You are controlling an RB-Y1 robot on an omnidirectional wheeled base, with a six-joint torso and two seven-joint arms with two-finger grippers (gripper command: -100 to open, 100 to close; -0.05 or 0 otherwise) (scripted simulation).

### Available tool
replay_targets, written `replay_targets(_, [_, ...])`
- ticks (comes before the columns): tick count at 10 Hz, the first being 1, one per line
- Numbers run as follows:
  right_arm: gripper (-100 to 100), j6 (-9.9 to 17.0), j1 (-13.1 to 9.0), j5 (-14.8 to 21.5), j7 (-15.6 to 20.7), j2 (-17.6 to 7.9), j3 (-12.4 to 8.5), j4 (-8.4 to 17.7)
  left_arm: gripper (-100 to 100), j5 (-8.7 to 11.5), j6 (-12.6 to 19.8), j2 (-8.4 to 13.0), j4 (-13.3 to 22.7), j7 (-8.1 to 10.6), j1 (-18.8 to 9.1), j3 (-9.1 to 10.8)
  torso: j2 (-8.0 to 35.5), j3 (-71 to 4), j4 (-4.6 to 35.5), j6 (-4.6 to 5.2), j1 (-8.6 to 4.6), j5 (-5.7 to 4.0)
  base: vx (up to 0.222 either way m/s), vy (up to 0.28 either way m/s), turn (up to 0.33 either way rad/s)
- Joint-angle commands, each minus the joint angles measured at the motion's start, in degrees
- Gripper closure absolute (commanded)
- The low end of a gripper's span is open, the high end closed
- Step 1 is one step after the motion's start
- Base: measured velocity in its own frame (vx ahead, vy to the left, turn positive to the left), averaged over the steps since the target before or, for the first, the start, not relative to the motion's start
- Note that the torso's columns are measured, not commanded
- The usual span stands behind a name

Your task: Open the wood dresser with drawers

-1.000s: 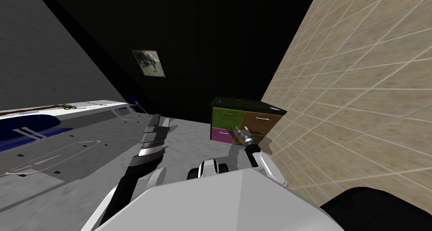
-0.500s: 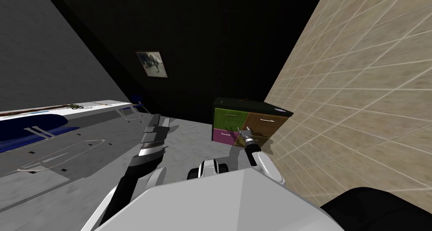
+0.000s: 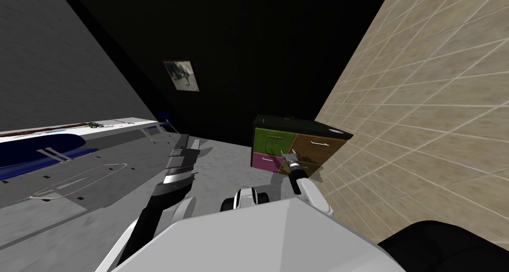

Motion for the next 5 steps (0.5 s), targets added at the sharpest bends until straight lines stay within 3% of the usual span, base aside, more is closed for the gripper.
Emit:
replay_targets(1, [-100,0.2,-0.5,4.3,-0.1,0.8,-0.7,0.8,0,0.0,0.0,0.0,0.0,0.00,0.0,0.00,0.0,0.0,0.0,0.02,-0.02,0.00,0.022,0.016,-0.007])
replay_targets(2, [-100,1.8,-1.1,6.0,0.4,1.1,-1.0,2.2,0,0.0,0.0,0.0,0.0,0.00,0.0,0.00,0.1,0.1,0.0,0.03,-0.06,-0.01,0.038,0.031,0.078])
replay_targets(5, [-100,1.8,-1.1,8.8,0.4,1.1,-1.0,2.2,0,0.0,0.0,0.0,0.0,0.00,0.0,0.00,0.1,0.0,0.0,0.03,-0.05,0.00,0.029,0.017,0.008])
